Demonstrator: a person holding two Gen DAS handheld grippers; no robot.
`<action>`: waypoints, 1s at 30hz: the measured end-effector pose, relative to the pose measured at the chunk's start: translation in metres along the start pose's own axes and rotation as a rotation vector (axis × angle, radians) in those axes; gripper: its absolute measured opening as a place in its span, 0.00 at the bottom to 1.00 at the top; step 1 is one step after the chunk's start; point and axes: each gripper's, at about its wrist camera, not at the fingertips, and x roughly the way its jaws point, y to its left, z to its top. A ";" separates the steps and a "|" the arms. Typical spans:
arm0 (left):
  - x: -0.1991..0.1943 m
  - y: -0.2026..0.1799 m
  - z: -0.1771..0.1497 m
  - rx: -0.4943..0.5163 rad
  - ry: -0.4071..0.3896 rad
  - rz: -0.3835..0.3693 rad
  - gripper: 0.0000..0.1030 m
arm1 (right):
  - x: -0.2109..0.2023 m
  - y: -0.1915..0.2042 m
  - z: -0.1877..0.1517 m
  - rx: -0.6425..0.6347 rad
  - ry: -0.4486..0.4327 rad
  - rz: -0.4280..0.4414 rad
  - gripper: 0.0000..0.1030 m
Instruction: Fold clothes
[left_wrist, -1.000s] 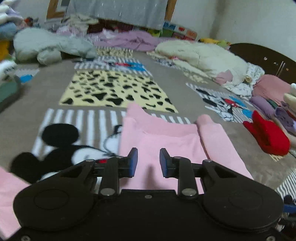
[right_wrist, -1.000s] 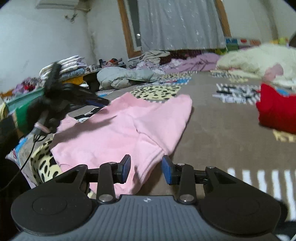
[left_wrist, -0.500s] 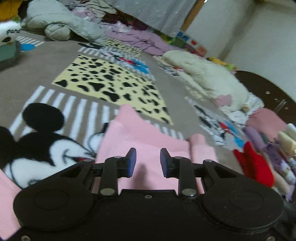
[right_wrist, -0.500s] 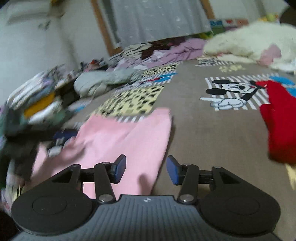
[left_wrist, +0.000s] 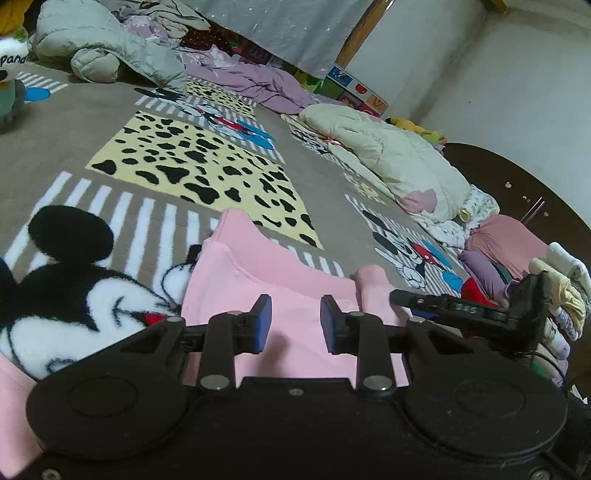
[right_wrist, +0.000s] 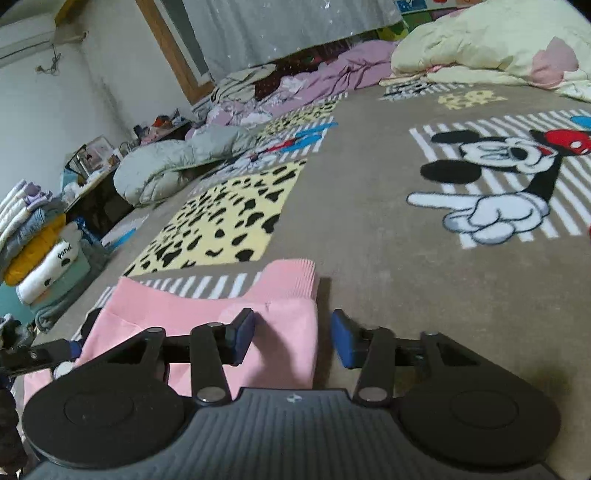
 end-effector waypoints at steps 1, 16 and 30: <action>-0.001 0.000 0.000 0.001 -0.001 0.000 0.26 | 0.001 0.001 -0.001 -0.009 -0.005 -0.003 0.28; -0.009 -0.005 -0.001 0.008 -0.018 -0.010 0.26 | -0.084 0.020 -0.009 -0.122 -0.266 -0.142 0.11; -0.005 -0.032 -0.011 0.067 -0.002 -0.056 0.27 | -0.217 -0.020 -0.033 -0.083 -0.458 -0.325 0.11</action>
